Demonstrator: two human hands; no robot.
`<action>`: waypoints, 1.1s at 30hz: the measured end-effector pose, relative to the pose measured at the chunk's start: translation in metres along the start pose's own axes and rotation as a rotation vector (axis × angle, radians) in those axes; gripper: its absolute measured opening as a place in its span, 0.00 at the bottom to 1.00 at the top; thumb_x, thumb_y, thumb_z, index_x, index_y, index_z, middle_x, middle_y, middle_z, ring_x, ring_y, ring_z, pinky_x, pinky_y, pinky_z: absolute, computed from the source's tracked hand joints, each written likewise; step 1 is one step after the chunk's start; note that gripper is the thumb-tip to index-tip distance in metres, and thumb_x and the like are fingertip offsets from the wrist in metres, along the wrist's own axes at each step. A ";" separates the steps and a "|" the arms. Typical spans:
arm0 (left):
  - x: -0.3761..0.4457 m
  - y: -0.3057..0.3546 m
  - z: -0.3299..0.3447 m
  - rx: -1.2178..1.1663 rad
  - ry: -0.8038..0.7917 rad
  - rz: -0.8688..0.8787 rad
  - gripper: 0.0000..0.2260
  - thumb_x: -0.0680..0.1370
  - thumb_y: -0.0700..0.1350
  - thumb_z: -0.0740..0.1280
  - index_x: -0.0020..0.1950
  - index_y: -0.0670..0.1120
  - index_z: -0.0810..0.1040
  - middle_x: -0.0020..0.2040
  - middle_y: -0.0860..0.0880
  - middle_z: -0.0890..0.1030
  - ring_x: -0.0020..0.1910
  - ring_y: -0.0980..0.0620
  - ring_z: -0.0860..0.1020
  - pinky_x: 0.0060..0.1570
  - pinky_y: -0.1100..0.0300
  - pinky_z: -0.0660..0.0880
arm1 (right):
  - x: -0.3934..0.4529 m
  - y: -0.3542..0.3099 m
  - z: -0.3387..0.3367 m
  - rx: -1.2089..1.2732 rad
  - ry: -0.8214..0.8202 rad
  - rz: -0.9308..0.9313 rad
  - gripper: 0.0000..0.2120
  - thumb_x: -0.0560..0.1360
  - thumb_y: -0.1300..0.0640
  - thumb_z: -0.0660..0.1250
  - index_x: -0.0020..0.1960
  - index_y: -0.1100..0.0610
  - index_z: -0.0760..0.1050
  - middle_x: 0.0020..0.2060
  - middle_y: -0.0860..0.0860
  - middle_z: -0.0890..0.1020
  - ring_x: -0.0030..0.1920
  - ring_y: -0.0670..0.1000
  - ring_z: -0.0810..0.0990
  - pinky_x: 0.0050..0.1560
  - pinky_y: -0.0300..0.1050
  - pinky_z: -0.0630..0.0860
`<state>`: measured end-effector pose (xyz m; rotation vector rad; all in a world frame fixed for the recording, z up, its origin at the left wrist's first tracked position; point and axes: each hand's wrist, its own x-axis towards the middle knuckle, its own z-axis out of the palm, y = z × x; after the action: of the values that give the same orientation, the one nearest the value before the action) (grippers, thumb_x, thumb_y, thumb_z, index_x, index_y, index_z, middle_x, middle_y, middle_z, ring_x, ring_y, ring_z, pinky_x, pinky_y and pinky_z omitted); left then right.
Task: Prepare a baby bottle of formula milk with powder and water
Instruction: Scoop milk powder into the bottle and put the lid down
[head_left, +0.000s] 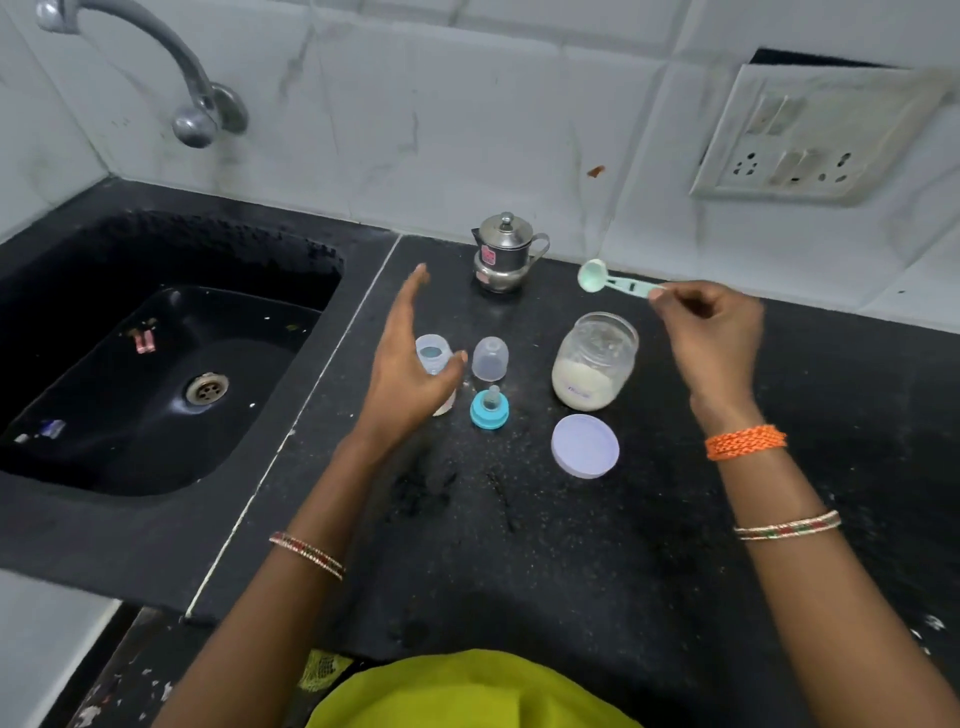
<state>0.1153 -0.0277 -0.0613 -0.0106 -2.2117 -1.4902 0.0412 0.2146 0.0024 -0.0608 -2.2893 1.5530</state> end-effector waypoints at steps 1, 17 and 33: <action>0.003 0.010 0.010 -0.036 0.000 0.043 0.33 0.72 0.38 0.69 0.74 0.48 0.59 0.72 0.51 0.67 0.71 0.59 0.65 0.69 0.65 0.62 | 0.006 0.002 -0.010 -0.101 -0.007 -0.030 0.04 0.72 0.59 0.71 0.46 0.57 0.83 0.40 0.53 0.84 0.37 0.42 0.80 0.45 0.36 0.76; 0.028 0.001 0.114 -0.320 -0.327 -0.340 0.26 0.75 0.27 0.59 0.71 0.44 0.62 0.59 0.46 0.74 0.60 0.53 0.74 0.56 0.69 0.73 | 0.046 0.019 0.052 -1.134 -0.610 -0.047 0.11 0.73 0.59 0.66 0.55 0.58 0.77 0.59 0.58 0.78 0.70 0.62 0.64 0.71 0.67 0.47; 0.008 -0.006 0.096 -0.245 -0.265 -0.274 0.21 0.74 0.28 0.60 0.64 0.43 0.68 0.58 0.46 0.75 0.57 0.51 0.75 0.55 0.67 0.74 | 0.033 0.024 -0.006 -0.450 -0.397 0.095 0.05 0.73 0.54 0.67 0.41 0.50 0.81 0.44 0.47 0.84 0.53 0.52 0.80 0.63 0.60 0.72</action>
<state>0.0708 0.0526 -0.0921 0.0182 -2.2875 -2.0073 0.0084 0.2372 -0.0077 0.0254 -2.9535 1.1363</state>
